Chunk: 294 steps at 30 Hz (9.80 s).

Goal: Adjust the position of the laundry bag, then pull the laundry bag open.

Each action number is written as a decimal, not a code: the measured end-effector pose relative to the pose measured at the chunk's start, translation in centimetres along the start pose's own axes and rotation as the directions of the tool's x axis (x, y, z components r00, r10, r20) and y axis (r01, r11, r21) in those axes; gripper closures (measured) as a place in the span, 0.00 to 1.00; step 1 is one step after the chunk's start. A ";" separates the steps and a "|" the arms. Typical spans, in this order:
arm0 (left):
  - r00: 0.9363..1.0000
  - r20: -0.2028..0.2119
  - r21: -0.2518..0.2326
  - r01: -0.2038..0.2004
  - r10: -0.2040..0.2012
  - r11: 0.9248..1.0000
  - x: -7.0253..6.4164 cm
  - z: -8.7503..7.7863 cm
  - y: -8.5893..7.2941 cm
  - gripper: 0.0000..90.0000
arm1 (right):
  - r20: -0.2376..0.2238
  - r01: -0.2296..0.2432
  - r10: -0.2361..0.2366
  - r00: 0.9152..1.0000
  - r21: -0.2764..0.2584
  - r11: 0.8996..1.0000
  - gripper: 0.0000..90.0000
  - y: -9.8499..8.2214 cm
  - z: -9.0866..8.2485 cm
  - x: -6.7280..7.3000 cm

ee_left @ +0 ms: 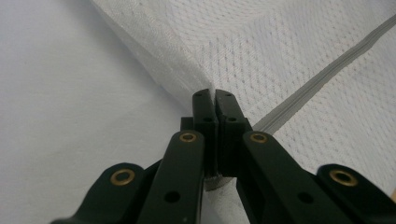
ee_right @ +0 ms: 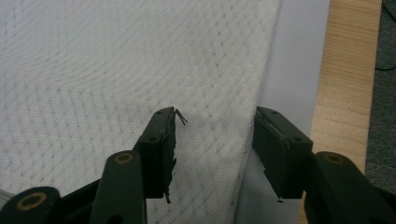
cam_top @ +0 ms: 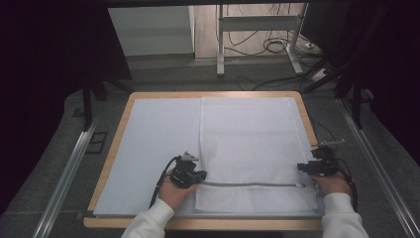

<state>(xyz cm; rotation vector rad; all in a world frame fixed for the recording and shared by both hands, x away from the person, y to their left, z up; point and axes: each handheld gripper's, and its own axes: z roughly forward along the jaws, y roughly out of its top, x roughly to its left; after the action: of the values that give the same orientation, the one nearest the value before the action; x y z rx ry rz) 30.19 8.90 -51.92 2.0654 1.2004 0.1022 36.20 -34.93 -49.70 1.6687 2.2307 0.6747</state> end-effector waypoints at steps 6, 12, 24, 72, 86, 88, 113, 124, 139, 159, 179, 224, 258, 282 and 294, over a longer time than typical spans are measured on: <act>1.000 -0.001 0.002 -0.004 0.004 1.000 0.0 0.0 0.0 0.99 | 0.023 0.014 -0.014 1.000 0.006 1.000 0.61 0.0 0.0 0.2; 1.000 -0.002 -0.001 -0.001 0.001 1.000 -0.1 0.0 0.0 0.99 | 0.046 0.071 -0.071 0.996 0.012 0.997 0.74 0.1 0.1 0.8; 1.000 -0.001 -0.008 0.001 -0.001 1.000 0.0 -0.1 0.0 0.99 | 0.029 0.068 -0.068 0.997 0.004 0.998 0.97 0.1 0.1 0.7; 0.999 -0.038 -0.037 0.030 -0.032 0.999 2.7 -2.5 -0.9 0.99 | -0.015 0.106 -0.107 0.994 -0.051 0.993 0.97 1.1 0.6 3.8; 0.998 -0.039 -0.047 0.040 -0.042 0.998 3.2 -3.1 -1.2 0.99 | -0.027 0.114 -0.115 0.993 -0.055 0.992 0.97 1.2 0.7 4.3; 0.998 -0.040 -0.048 0.039 -0.041 0.998 3.3 -3.3 -1.3 0.99 | -0.032 0.114 -0.116 0.993 -0.057 0.992 0.97 1.3 0.7 4.5; 0.996 -0.060 -0.060 0.061 -0.065 0.996 5.0 -4.9 -2.4 0.99 | -0.088 0.122 -0.128 0.988 -0.073 0.990 0.97 1.7 1.2 6.3; 0.994 -0.071 -0.065 0.078 -0.083 0.995 5.8 -5.8 -3.2 0.99 | -0.115 0.134 -0.142 0.983 -0.078 0.988 0.97 1.8 1.6 7.4; 0.991 -0.087 -0.064 0.099 -0.104 0.993 7.3 -6.9 -4.3 0.99 | -0.145 0.155 -0.167 0.975 -0.088 0.984 0.97 2.1 2.3 9.2; 0.987 -0.095 -0.056 0.122 -0.127 0.991 8.8 -7.9 -5.5 0.99 | -0.193 0.175 -0.188 0.963 -0.082 0.981 0.97 2.1 2.9 10.7; 0.984 -0.147 -0.038 0.097 -0.102 0.995 9.2 -7.6 -5.9 0.88 | -0.194 0.197 -0.208 0.959 -0.074 0.978 0.87 2.0 3.3 11.0; 0.997 -0.081 -0.176 -0.028 0.014 0.984 1.5 -7.8 -0.7 0.35 | -0.144 0.122 -0.168 0.975 -0.282 0.952 0.33 1.1 -0.8 7.5; 0.993 0.044 -0.102 -0.105 0.110 0.989 -4.1 -3.2 2.1 0.36 | -0.127 0.118 -0.159 0.979 -0.281 0.952 0.32 1.2 -0.5 7.4; 0.983 0.071 -0.057 -0.168 0.171 0.984 -6.3 -1.1 2.5 0.40 | -0.108 0.136 -0.172 0.979 -0.282 0.950 0.30 1.2 -0.4 7.5; 0.984 0.076 -0.038 -0.160 0.163 0.986 -6.4 -0.1 2.5 0.40 | -0.107 0.135 -0.171 0.980 -0.278 0.951 0.30 1.2 -0.4 7.4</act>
<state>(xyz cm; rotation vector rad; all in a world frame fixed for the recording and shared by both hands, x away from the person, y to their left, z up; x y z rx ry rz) 28.35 3.21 -48.46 2.1162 0.9769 0.1141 34.81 -27.72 -48.28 1.3403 2.2067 1.0200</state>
